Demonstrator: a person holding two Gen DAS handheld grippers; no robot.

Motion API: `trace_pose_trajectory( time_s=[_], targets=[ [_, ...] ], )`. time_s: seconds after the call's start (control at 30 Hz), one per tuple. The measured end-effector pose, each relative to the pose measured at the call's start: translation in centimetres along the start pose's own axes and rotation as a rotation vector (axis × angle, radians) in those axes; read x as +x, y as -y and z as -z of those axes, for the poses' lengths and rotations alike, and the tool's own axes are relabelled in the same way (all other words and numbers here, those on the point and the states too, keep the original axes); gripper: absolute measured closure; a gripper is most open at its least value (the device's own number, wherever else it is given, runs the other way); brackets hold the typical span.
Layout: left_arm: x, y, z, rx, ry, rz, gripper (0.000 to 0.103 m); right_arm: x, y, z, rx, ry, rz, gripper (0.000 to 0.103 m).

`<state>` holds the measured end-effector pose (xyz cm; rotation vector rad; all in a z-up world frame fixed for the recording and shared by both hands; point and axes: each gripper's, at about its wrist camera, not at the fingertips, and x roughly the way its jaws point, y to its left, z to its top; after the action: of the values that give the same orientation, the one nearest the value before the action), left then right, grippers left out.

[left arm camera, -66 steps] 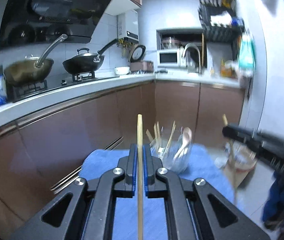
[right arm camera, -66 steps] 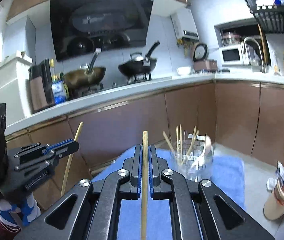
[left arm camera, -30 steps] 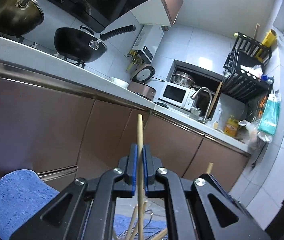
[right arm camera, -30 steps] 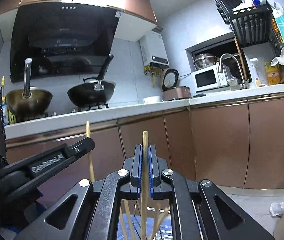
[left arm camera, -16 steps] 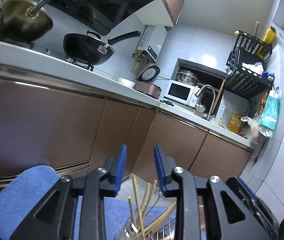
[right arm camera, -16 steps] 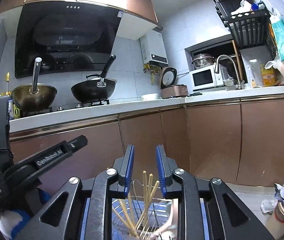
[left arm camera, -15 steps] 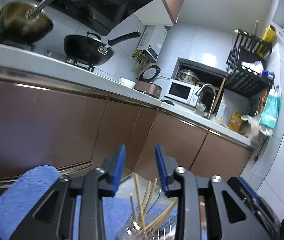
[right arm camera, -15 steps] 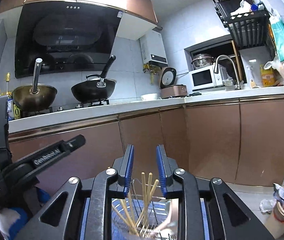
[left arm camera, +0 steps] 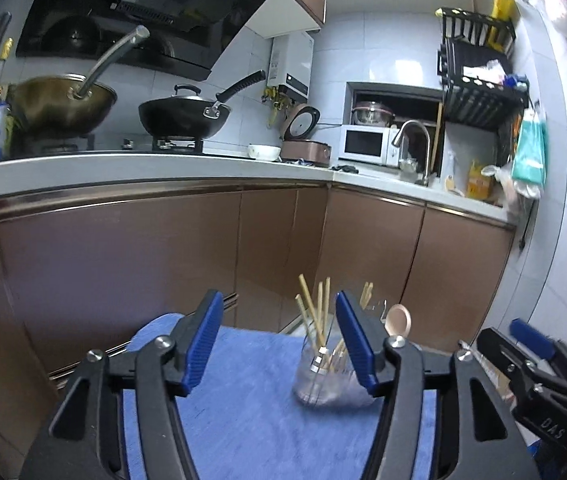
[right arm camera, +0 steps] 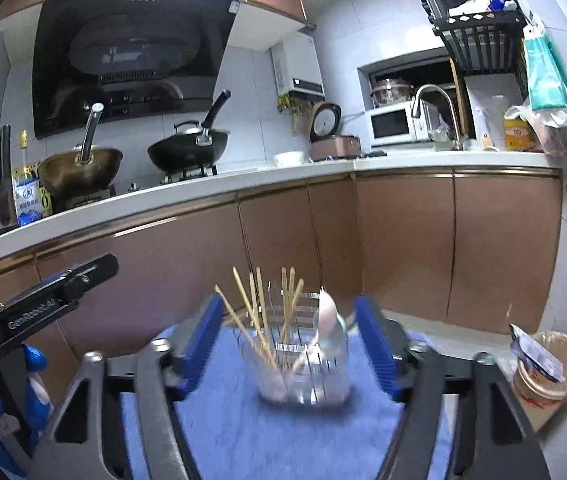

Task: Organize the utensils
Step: 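Withdraw both open tools from the holder back over the towel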

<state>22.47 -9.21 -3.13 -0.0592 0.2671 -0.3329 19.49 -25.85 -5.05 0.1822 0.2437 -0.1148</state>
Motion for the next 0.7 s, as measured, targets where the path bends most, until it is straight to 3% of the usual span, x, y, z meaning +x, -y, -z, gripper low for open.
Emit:
trace_pose_trajectory(
  time_s=[0.03, 0.17, 0.27, 0.7],
  targets=[
    [-0.6, 0.0, 0.1, 0.009, -0.003, -0.006, 0.046, -0.8, -0.1, 0.3, -0.004, -0.004, 0.003, 0.021],
    [-3.5, 0.1, 0.5, 0.037, -0.005, -0.057, 0.041, -3.2, -0.6, 0.9, -0.017, -0.021, 0.017, 0.016],
    [-5.5, -0.2, 0.8, 0.039, 0.009, -0.093, 0.036, -4.8, -1.2, 1.2, -0.033, -0.026, 0.03, 0.003],
    [-12.6, -2.4, 1.1, 0.02, 0.045, -0.178, 0.034, -9.6, -4.1, 2.5, -0.078, -0.039, 0.024, 0.0]
  ],
)
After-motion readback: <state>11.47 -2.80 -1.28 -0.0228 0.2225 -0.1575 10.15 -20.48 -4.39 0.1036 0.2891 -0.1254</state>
